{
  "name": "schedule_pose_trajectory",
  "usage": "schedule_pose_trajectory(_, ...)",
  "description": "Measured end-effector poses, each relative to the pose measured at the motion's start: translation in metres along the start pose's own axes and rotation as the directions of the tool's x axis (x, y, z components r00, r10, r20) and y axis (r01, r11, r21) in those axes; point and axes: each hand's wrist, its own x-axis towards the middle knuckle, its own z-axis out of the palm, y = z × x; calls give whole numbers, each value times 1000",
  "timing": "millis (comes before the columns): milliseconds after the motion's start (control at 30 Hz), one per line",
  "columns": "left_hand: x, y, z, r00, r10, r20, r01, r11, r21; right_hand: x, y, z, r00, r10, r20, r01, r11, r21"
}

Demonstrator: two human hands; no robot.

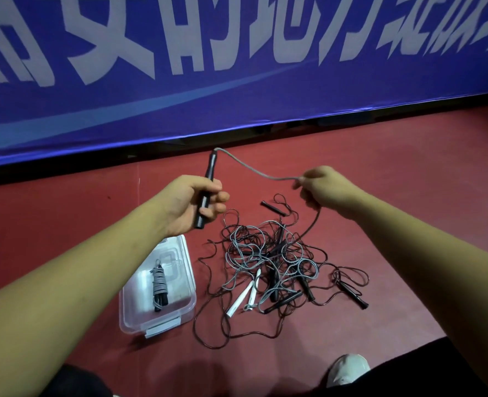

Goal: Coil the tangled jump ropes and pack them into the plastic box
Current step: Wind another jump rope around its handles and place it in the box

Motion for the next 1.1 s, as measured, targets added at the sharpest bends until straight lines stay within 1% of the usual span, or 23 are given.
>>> schedule_pose_trajectory(33,-1,-2,6,1000,13,-26,-12,1000,16,-4,-4,7,997,-24,79,28,999,-39)
schedule_pose_trajectory(100,0,-7,15,995,91,-40,-88,992,87,-12,-14,23,967,-89,239,112,990,-86)
schedule_pose_trajectory(167,4,-10,20,979,199,-48,-182,954,238,-21,-27,34,926,-155,344,200,975,-100)
schedule_pose_trajectory(200,6,-10,20,972,231,-53,-200,920,338,-24,-33,37,914,-191,358,236,968,-87)
schedule_pose_trajectory(233,6,-11,18,972,230,-51,-186,881,436,-27,-38,38,911,-223,348,259,964,-59)
schedule_pose_trajectory(267,7,-12,14,978,204,-41,-154,842,517,-28,-43,37,911,-251,328,274,961,-26)
schedule_pose_trajectory(333,7,-15,9,993,121,-9,-92,801,592,-28,-46,33,913,-283,293,295,956,4)
schedule_pose_trajectory(367,6,-16,7,994,107,0,-86,806,586,-28,-45,30,913,-291,287,307,952,-12)
schedule_pose_trajectory(433,6,-11,9,989,145,-2,-125,859,496,-28,-40,25,908,-295,298,336,937,-96)
schedule_pose_trajectory(533,11,1,5,969,216,-117,-173,939,297,-19,-22,15,915,-260,309,331,921,-205)
schedule_pose_trajectory(567,11,4,0,960,220,-173,-176,955,239,-14,-11,10,924,-219,313,301,922,-243)
schedule_pose_trajectory(633,12,11,-13,938,204,-281,-171,975,139,-6,16,0,944,-89,317,213,900,-381)
schedule_pose_trajectory(700,11,20,-29,912,197,-361,-165,979,117,-6,41,-9,945,52,324,105,888,-448)
schedule_pose_trajectory(767,9,28,-44,898,179,-402,-141,983,122,-8,55,-15,948,97,302,31,920,-391)
schedule_pose_trajectory(800,9,29,-51,888,161,-430,-107,983,146,-10,55,-16,953,91,288,3,951,-310)
schedule_pose_trajectory(833,9,28,-56,868,153,-473,-51,974,223,-11,51,-16,958,79,277,-20,977,-210)
schedule_pose_trajectory(867,9,25,-61,838,165,-520,33,936,350,-12,45,-15,959,62,275,-28,991,-127)
schedule_pose_trajectory(900,10,21,-64,808,194,-556,128,864,487,-13,36,-12,957,42,287,-18,996,-88)
schedule_pose_trajectory(933,11,16,-65,794,225,-565,198,783,590,-15,26,-8,951,14,310,16,996,-93)
schedule_pose_trajectory(967,13,12,-64,796,246,-553,227,726,649,-18,15,-2,942,-20,335,66,990,-124)
schedule_pose_trajectory(1000,15,9,-60,815,254,-521,210,709,673,-21,5,4,932,-55,359,119,980,-158)
schedule_pose_trajectory(1033,16,7,-52,850,255,-461,149,724,674,-24,-4,10,921,-85,380,166,968,-187)
schedule_pose_trajectory(1100,14,5,-27,926,243,-289,-14,788,615,-29,-20,22,906,-134,402,232,951,-206)
